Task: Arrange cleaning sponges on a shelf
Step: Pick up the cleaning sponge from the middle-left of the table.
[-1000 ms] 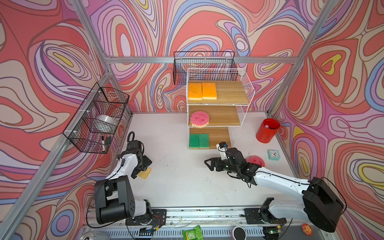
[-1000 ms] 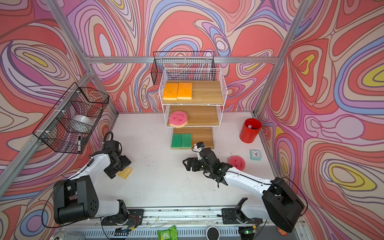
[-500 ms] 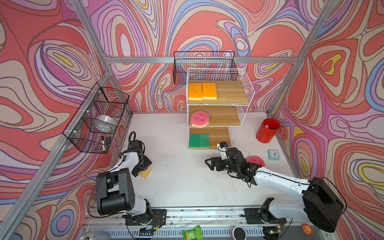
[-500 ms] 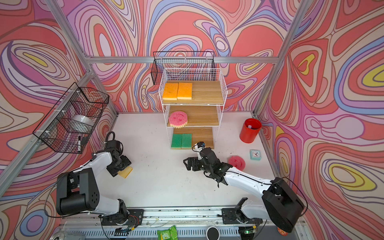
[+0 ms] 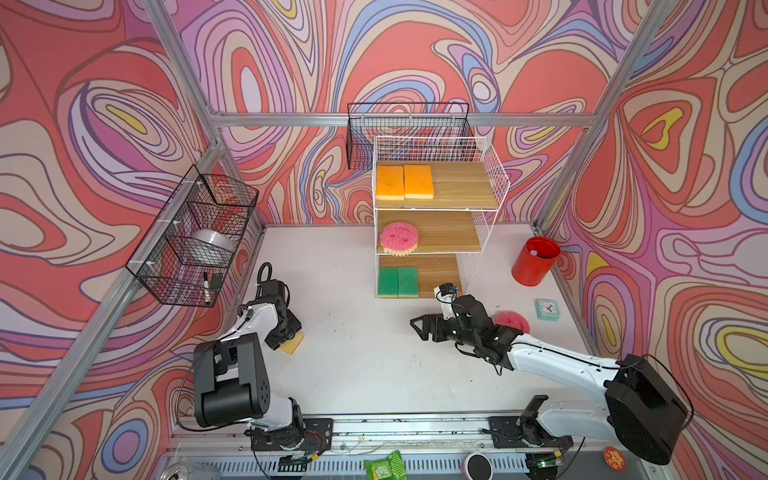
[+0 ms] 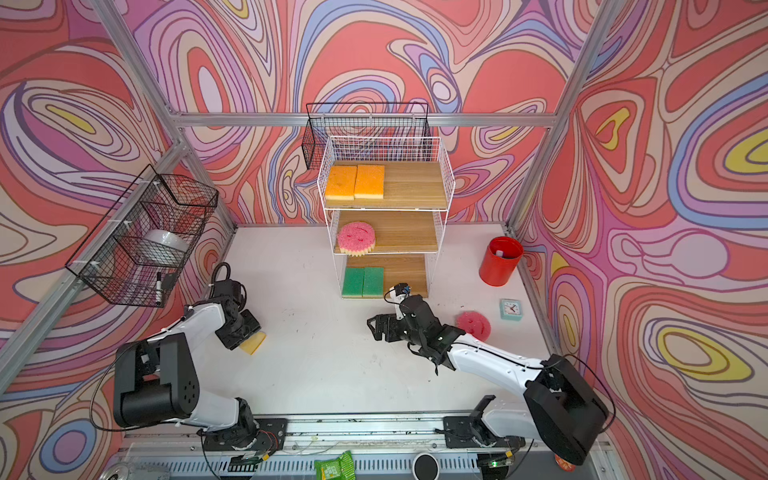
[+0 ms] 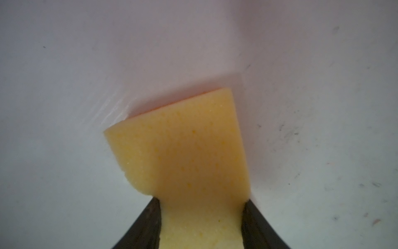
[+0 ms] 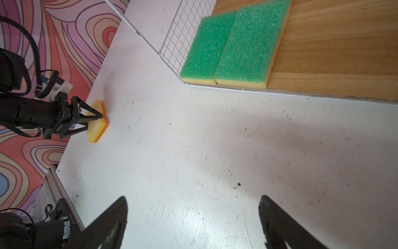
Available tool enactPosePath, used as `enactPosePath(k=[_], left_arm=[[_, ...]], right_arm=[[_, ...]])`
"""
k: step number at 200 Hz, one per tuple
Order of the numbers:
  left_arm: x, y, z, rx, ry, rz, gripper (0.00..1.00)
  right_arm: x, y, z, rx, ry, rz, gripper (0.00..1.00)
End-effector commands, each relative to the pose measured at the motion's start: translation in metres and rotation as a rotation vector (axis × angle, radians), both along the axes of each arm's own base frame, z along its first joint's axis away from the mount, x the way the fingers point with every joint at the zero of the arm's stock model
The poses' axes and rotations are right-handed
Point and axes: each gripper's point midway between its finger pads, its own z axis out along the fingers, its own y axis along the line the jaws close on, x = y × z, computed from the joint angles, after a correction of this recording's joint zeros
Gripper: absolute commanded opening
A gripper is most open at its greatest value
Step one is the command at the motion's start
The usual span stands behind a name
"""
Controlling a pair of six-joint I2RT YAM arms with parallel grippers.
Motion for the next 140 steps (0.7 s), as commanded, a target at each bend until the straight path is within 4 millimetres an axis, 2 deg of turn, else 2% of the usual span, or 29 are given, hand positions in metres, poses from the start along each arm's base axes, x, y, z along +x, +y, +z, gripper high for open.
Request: enactPosePath(k=[1, 48, 74, 103, 127, 140], left_arm=[[0.007, -0.014, 0.017, -0.034, -0.041, -0.05, 0.55], [0.017, -0.039, 0.06, -0.099, -0.174, -0.141, 0.54], [0.019, -0.063, 0.08, -0.172, -0.259, -0.205, 0.54], [0.021, -0.099, 0.095, -0.29, -0.358, -0.281, 0.54], [0.022, -0.126, 0.103, -0.363, -0.415, -0.333, 0.54], [0.023, -0.138, 0.106, -0.373, -0.43, -0.365, 0.54]], right_arm=[[0.001, -0.005, -0.001, -0.011, -0.004, -0.011, 0.98], [0.0, 0.007, 0.019, 0.059, -0.004, 0.04, 0.98], [-0.004, 0.019, 0.034, 0.14, 0.01, 0.105, 0.98], [-0.009, 0.033, 0.051, 0.234, 0.027, 0.164, 0.98], [-0.016, 0.046, 0.064, 0.334, 0.041, 0.226, 0.85], [-0.02, 0.055, 0.073, 0.378, 0.047, 0.275, 0.74]])
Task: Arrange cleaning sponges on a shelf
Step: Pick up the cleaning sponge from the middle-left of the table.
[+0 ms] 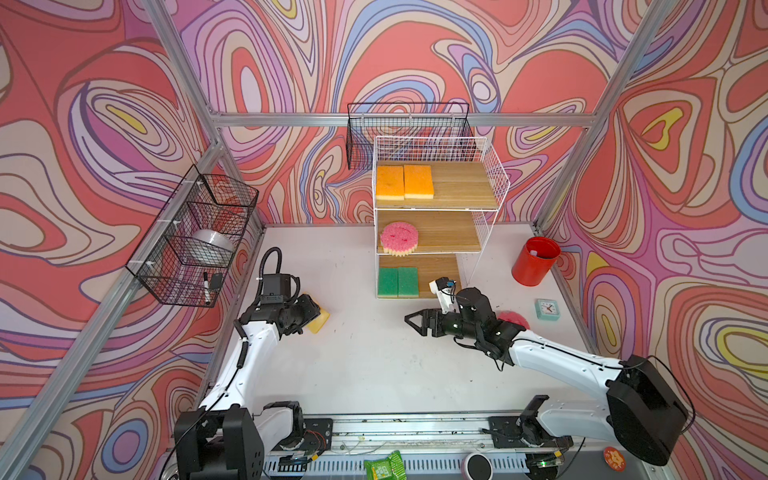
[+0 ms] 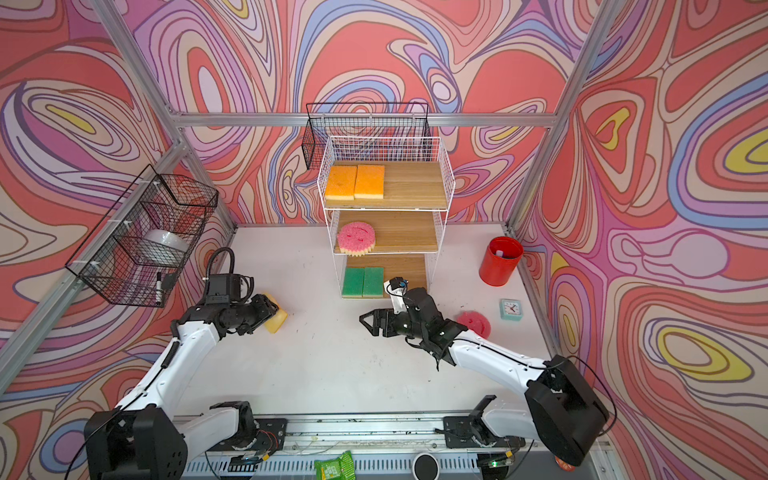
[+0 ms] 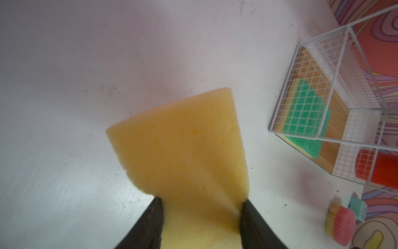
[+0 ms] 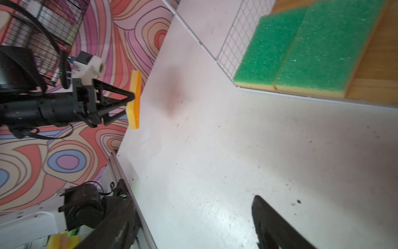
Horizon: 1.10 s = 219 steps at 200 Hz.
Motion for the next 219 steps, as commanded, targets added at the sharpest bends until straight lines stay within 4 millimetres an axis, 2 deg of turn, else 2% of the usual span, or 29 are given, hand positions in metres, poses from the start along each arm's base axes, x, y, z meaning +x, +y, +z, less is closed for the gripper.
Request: enactPosePath(k=[1, 14, 40, 70, 86, 128, 146, 187, 219], left_arm=[[0.001, -0.03, 0.008, -0.081, -0.041, -0.063, 0.54], [0.001, -0.035, 0.01, -0.039, -0.048, -0.069, 0.54], [0.0, -0.052, 0.02, -0.034, -0.086, -0.091, 0.54], [0.005, -0.068, 0.033, -0.11, -0.129, -0.112, 0.54], [0.008, -0.075, 0.039, -0.149, -0.145, -0.127, 0.54], [0.01, -0.09, 0.049, -0.21, -0.176, -0.167, 0.54], [0.009, -0.094, 0.049, -0.225, -0.176, -0.187, 0.54], [0.006, -0.098, 0.052, -0.24, -0.184, -0.209, 0.54], [0.002, -0.098, 0.056, -0.241, -0.192, -0.216, 0.54]], right_arm=[[-0.009, 0.022, 0.028, 0.132, -0.004, 0.107, 0.73], [-0.014, 0.035, 0.033, 0.112, -0.027, 0.143, 0.68], [-0.024, 0.062, 0.04, 0.011, -0.103, 0.144, 0.68], [-0.027, 0.086, 0.037, 0.057, -0.095, 0.124, 0.82], [-0.029, 0.099, 0.035, 0.087, -0.106, 0.119, 0.84], [-0.017, 0.125, 0.036, 0.149, -0.093, 0.113, 0.72], [-0.013, 0.135, 0.036, 0.144, -0.091, 0.125, 0.7], [-0.001, 0.146, 0.034, 0.122, -0.103, 0.113, 0.68], [0.007, 0.15, 0.03, 0.098, -0.111, 0.095, 0.59]])
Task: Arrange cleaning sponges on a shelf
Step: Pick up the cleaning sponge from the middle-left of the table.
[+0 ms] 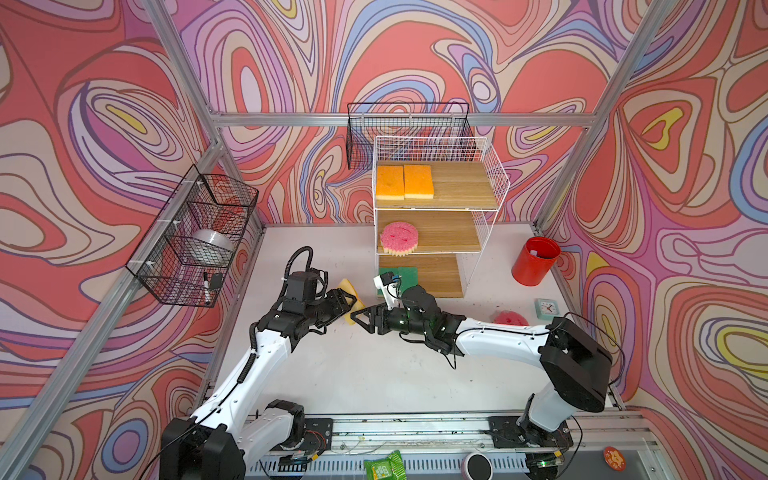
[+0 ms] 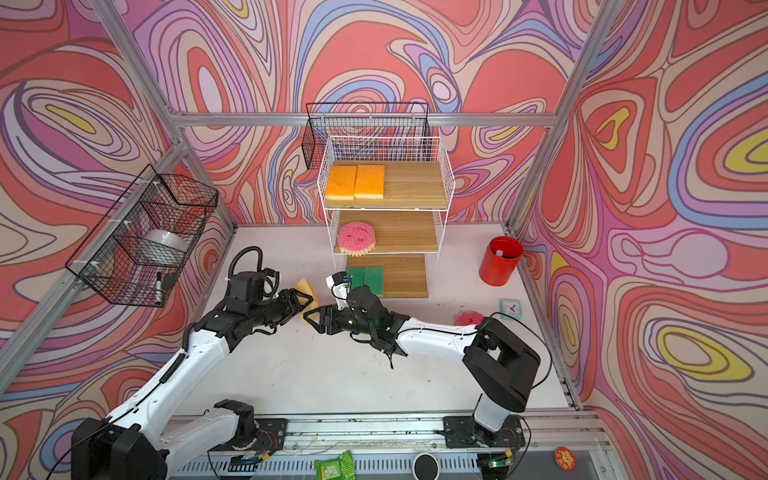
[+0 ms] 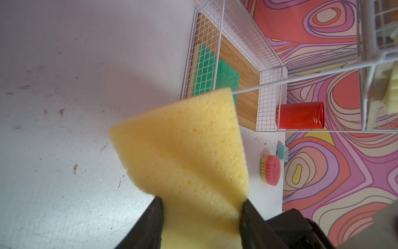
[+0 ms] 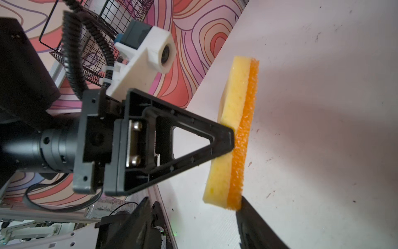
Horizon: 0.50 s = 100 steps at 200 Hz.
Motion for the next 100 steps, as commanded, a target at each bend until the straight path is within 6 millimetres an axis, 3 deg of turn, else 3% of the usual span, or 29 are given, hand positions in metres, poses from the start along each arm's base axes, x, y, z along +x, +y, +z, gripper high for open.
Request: enactPosePath(k=[1, 56, 100], left_arm=[[-0.004, -0.005, 0.01, -0.023, -0.031, -0.024, 0.54], [-0.004, -0.007, 0.018, -0.041, -0.041, -0.03, 0.53], [-0.005, -0.008, 0.02, -0.053, -0.04, -0.029, 0.53]], right_arm=[[0.008, 0.004, -0.003, -0.017, -0.019, -0.022, 0.59], [0.013, 0.007, -0.005, -0.036, -0.031, -0.035, 0.54], [0.02, 0.002, -0.009, -0.063, -0.045, -0.078, 0.4]])
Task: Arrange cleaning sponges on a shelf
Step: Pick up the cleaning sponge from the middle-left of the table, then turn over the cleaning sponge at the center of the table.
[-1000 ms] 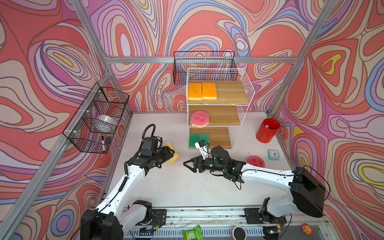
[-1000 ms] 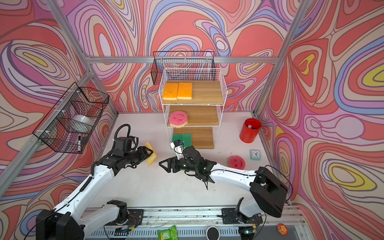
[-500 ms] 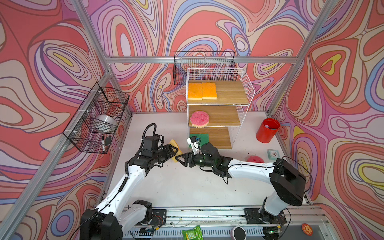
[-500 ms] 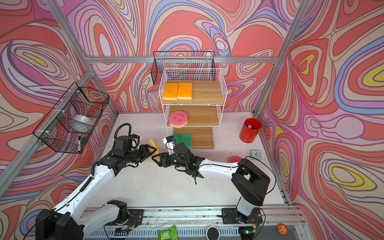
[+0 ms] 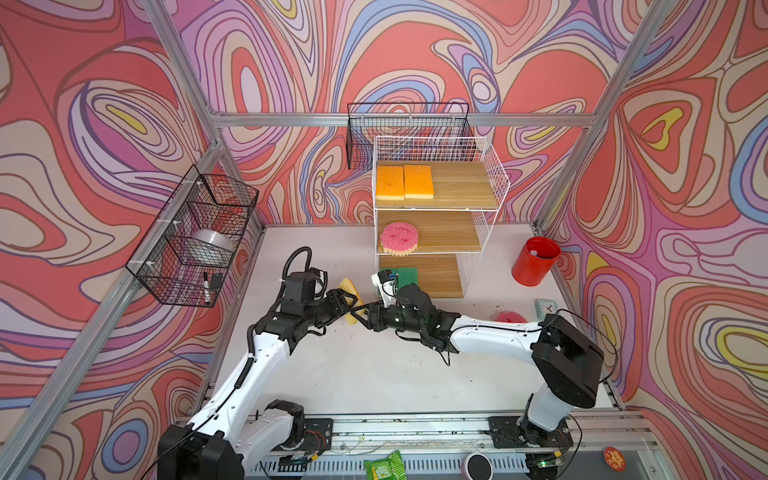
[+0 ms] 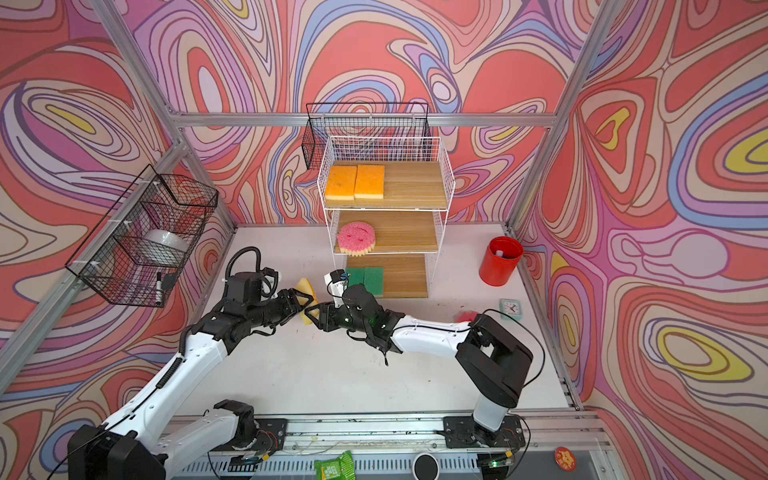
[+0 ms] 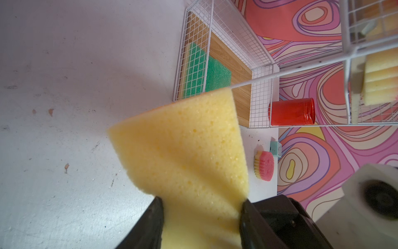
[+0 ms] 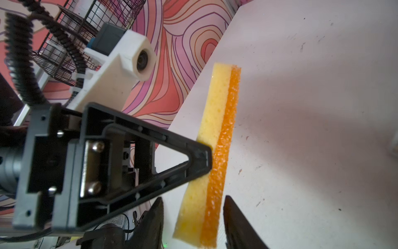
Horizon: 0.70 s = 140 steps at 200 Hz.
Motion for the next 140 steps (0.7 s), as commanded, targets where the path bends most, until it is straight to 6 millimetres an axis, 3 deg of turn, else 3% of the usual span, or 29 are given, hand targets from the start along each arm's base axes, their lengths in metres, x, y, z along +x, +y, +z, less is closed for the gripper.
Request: enactPosePath(k=[1, 26, 55, 83, 114, 127, 140], left_arm=[[-0.001, -0.004, 0.011, -0.03, -0.021, -0.008, 0.53], [-0.002, -0.006, 0.011, -0.043, -0.017, -0.009, 0.53], [-0.003, -0.005, 0.014, -0.041, -0.024, -0.011, 0.55], [-0.004, -0.004, 0.016, -0.024, -0.025, -0.011, 0.75], [-0.004, -0.002, 0.017, -0.014, -0.027, -0.003, 0.87], [-0.004, 0.0, 0.017, -0.009, -0.024, 0.002, 0.99], [-0.004, 0.003, 0.019, 0.008, -0.028, 0.013, 1.0]], right_arm=[[0.008, 0.0, -0.003, -0.028, -0.02, -0.032, 0.4], [0.009, -0.001, -0.004, -0.04, -0.026, -0.039, 0.29], [0.01, -0.003, -0.007, -0.05, -0.026, -0.047, 0.24], [0.009, -0.006, -0.009, -0.056, -0.028, -0.056, 0.2], [0.009, -0.011, -0.01, -0.067, -0.031, -0.068, 0.17], [0.009, -0.012, -0.01, -0.07, -0.034, -0.069, 0.17], [0.008, -0.013, -0.01, -0.075, -0.037, -0.067, 0.16]])
